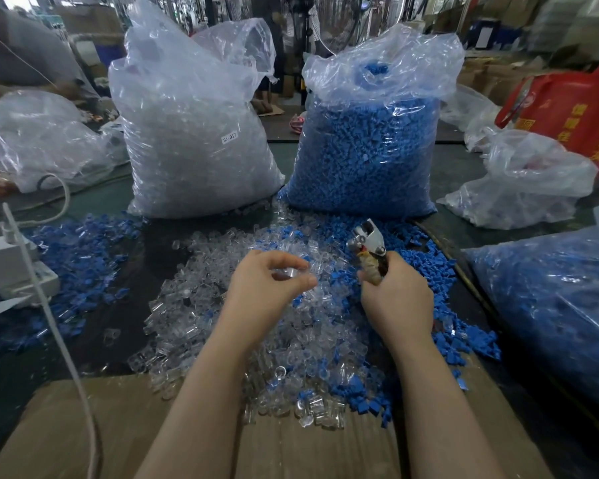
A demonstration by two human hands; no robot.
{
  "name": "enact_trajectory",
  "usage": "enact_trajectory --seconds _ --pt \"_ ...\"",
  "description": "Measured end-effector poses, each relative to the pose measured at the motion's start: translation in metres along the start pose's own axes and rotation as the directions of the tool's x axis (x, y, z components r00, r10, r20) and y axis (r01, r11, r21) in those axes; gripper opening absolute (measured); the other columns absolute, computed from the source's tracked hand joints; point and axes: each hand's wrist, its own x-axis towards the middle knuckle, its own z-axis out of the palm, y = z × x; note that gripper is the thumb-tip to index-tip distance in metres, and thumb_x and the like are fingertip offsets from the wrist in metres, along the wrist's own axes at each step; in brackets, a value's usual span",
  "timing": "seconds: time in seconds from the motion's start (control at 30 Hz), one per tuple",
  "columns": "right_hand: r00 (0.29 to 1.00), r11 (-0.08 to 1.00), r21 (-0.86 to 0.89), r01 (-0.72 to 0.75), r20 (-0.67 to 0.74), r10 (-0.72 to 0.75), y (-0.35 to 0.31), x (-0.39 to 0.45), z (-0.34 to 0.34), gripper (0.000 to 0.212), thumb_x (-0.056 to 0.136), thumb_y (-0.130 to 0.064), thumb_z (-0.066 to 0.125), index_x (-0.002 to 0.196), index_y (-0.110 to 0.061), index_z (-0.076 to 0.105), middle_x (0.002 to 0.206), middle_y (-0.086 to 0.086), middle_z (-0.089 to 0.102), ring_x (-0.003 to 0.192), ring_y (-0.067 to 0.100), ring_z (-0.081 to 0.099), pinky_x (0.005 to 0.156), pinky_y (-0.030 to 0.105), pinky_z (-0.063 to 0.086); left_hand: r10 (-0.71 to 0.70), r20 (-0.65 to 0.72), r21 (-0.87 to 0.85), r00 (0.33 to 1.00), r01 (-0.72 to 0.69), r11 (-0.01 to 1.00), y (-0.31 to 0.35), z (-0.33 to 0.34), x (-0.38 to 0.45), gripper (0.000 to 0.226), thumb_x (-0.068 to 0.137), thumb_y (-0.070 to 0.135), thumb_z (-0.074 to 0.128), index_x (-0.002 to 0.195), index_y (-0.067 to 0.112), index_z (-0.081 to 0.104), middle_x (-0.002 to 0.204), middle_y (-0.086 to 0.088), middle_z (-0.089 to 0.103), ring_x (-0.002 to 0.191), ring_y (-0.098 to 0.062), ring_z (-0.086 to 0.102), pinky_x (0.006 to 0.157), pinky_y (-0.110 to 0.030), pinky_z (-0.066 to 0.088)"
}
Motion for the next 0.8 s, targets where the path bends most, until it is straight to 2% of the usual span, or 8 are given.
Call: enact_trajectory --seconds 0.13,0.27,0.33,0.4,0.53,0.73,0.8 --pt "0.996 0.960 0.268 0.087 -0.031 -0.082 -0.006 -0.002 -0.002 0.012 0.091 -0.033 0.064 0.092 -0.025 0.056 0.079 -0.011 0.059 0.074 0.020 0.056 0.067 0.040 0.045 0.000 0.081 -0.152 0.997 0.013 0.988 0.005 0.002 -0.001 0.012 0.079 0.020 0.080 0.087 0.029 0.076 0.083 0.008 0.075 0.079 -0.005 0.069 0.066 -0.015 0.052" --pt "0.992 0.843 0.528 0.107 -0.006 -0.122 -0.016 -0.008 -0.008 0.010 0.087 -0.029 0.073 0.092 -0.026 0.065 0.081 -0.008 0.068 0.080 0.015 0.065 0.078 0.044 0.055 -0.019 0.116 -0.305 0.993 0.054 0.951 0.007 0.004 -0.002 0.016 0.079 0.007 0.077 0.090 0.018 0.074 0.089 -0.005 0.076 0.091 -0.021 0.072 0.078 -0.025 0.059" --pt "0.990 0.791 0.603 0.104 0.012 -0.139 -0.019 -0.011 -0.008 0.013 0.085 -0.026 0.076 0.086 -0.029 0.063 0.081 -0.010 0.069 0.079 0.010 0.065 0.078 0.040 0.056 -0.030 0.130 -0.373 0.991 0.077 0.925 0.007 0.006 -0.003 0.016 0.077 0.004 0.078 0.088 0.015 0.073 0.091 -0.010 0.075 0.093 -0.026 0.072 0.084 -0.031 0.059" --pt "0.987 0.755 0.648 0.099 0.033 -0.158 -0.021 -0.012 -0.008 0.016 0.084 -0.023 0.078 0.085 -0.030 0.063 0.085 -0.015 0.069 0.078 0.006 0.065 0.076 0.031 0.056 -0.038 0.140 -0.416 0.989 0.093 0.905 0.007 0.007 -0.003 0.015 0.076 0.005 0.078 0.086 0.015 0.073 0.089 -0.009 0.075 0.091 -0.024 0.072 0.085 -0.033 0.059" --pt "0.982 0.693 0.715 0.092 0.051 -0.183 -0.024 -0.014 -0.008 0.019 0.085 -0.015 0.076 0.084 -0.029 0.063 0.078 -0.023 0.067 0.073 -0.003 0.063 0.067 0.012 0.050 -0.044 0.147 -0.446 0.988 0.106 0.889 0.006 0.007 -0.002 0.013 0.073 0.011 0.080 0.083 0.015 0.073 0.077 0.000 0.072 0.075 -0.011 0.068 0.073 -0.024 0.056" --pt "0.972 0.631 0.770 0.095 0.064 -0.225 -0.025 -0.015 -0.010 0.016 0.089 -0.009 0.072 0.085 -0.022 0.064 0.073 -0.021 0.067 0.071 -0.005 0.063 0.066 0.009 0.048 -0.041 0.202 -0.603 0.978 0.157 0.782 0.011 0.009 -0.003 0.022 0.073 0.009 0.074 0.092 0.005 0.063 0.093 -0.016 0.075 0.081 -0.020 0.073 0.071 -0.026 0.059" --pt "0.969 0.622 0.777 0.099 0.067 -0.238 -0.026 -0.016 -0.010 0.015 0.089 -0.008 0.071 0.085 -0.021 0.064 0.073 -0.019 0.067 0.071 -0.003 0.063 0.066 0.012 0.050 -0.039 0.225 -0.634 0.973 0.177 0.753 0.011 0.011 -0.003 0.026 0.069 0.010 0.074 0.092 0.005 0.062 0.088 -0.014 0.074 0.078 -0.020 0.073 0.068 -0.025 0.058"
